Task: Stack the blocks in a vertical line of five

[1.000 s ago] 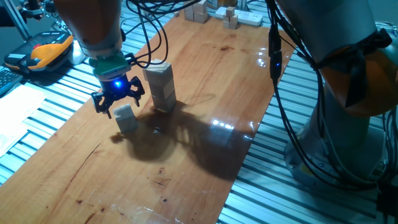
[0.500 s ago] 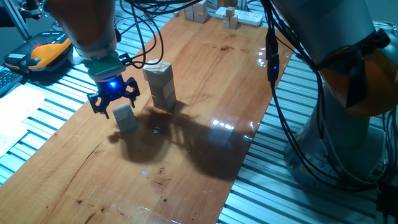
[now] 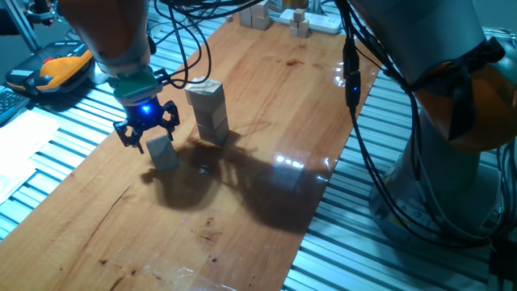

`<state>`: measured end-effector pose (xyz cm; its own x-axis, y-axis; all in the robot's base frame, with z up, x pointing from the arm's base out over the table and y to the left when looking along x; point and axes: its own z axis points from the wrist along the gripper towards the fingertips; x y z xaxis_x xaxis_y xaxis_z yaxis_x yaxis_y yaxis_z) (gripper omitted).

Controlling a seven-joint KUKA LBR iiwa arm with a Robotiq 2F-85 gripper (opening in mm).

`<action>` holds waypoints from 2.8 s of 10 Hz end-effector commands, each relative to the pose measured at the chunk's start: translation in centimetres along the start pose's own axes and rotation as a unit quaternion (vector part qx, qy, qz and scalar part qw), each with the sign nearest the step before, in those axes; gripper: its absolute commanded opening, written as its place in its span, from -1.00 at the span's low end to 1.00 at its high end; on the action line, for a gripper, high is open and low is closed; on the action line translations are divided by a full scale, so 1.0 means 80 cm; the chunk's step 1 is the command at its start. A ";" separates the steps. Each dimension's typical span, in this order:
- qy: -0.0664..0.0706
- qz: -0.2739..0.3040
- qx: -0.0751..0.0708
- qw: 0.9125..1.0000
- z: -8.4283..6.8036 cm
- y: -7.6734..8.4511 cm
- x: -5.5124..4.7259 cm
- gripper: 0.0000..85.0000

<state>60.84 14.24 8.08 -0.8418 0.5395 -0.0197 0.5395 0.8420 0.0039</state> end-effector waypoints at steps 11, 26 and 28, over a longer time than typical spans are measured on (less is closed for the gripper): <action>-0.006 0.002 0.000 1.000 0.014 -0.002 -0.005 1.00; -0.018 0.004 0.004 1.000 0.032 -0.008 -0.010 1.00; -0.019 0.004 0.004 1.000 0.032 -0.008 -0.009 0.60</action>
<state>61.12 13.29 5.50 -0.8364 0.5452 -0.0561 0.5462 0.8376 -0.0027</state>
